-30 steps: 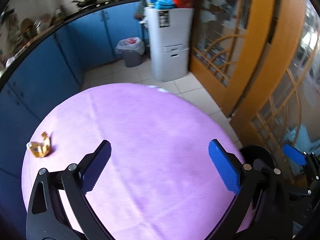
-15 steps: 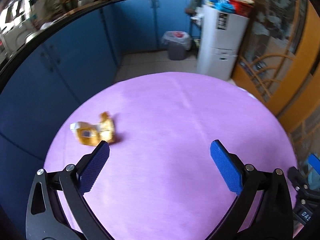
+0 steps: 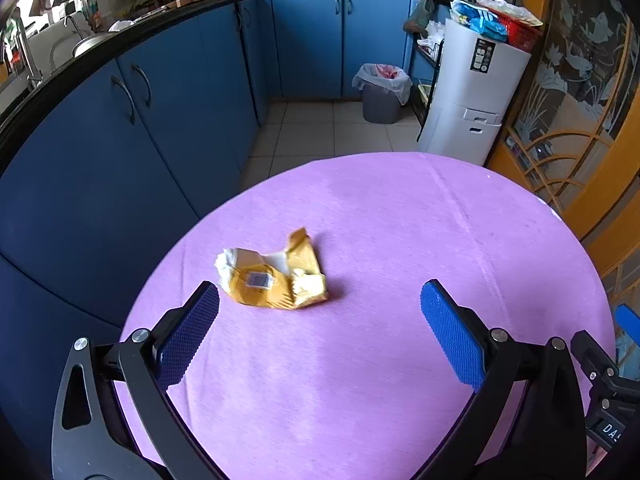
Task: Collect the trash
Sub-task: 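Move both open tools back over the table toward the yellow wrapper, then grasp the yellow snack wrapper with the left tool and lift it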
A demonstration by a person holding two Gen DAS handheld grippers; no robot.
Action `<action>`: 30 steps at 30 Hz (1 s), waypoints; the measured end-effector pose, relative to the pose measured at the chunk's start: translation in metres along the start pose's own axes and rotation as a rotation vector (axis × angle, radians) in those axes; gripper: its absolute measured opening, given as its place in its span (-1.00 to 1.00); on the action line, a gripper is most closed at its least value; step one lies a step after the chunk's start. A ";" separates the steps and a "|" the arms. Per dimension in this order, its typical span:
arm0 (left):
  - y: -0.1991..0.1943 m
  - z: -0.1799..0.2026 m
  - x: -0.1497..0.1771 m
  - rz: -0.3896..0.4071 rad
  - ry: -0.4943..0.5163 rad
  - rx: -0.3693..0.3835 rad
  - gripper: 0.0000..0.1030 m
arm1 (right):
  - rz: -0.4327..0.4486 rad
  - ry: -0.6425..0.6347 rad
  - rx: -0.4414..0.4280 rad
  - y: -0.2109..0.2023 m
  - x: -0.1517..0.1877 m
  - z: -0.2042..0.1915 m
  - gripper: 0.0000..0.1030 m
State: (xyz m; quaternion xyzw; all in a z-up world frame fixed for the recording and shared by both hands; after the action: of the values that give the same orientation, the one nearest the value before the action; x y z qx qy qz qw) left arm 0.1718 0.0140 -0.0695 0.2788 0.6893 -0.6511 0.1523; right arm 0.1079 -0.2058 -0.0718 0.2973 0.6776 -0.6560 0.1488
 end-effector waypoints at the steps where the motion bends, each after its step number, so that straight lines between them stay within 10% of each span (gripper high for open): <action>1: 0.001 -0.004 -0.001 0.001 -0.002 0.002 0.93 | 0.000 -0.003 0.000 0.001 -0.001 -0.004 0.68; 27: 0.048 -0.045 0.000 -0.038 -0.005 0.066 0.90 | 0.007 -0.091 0.052 0.011 -0.012 -0.077 0.68; 30: 0.054 -0.047 0.002 -0.059 -0.014 0.086 0.14 | 0.011 -0.093 0.058 0.010 -0.013 -0.076 0.68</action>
State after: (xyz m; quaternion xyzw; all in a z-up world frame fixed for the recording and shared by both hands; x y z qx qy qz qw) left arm 0.2089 0.0599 -0.1091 0.2598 0.6675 -0.6864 0.1256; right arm 0.1382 -0.1348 -0.0652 0.2741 0.6491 -0.6876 0.1752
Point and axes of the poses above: each gripper's, at about its wrist camera, not at the fingertips, and y roughly the way its jaws point, z to its right, x to its underside, the point moved 1 cm from there along y, roughly the way its jaws point, and after that the axes turned 7 degrees about y, right-handed, at the moved point
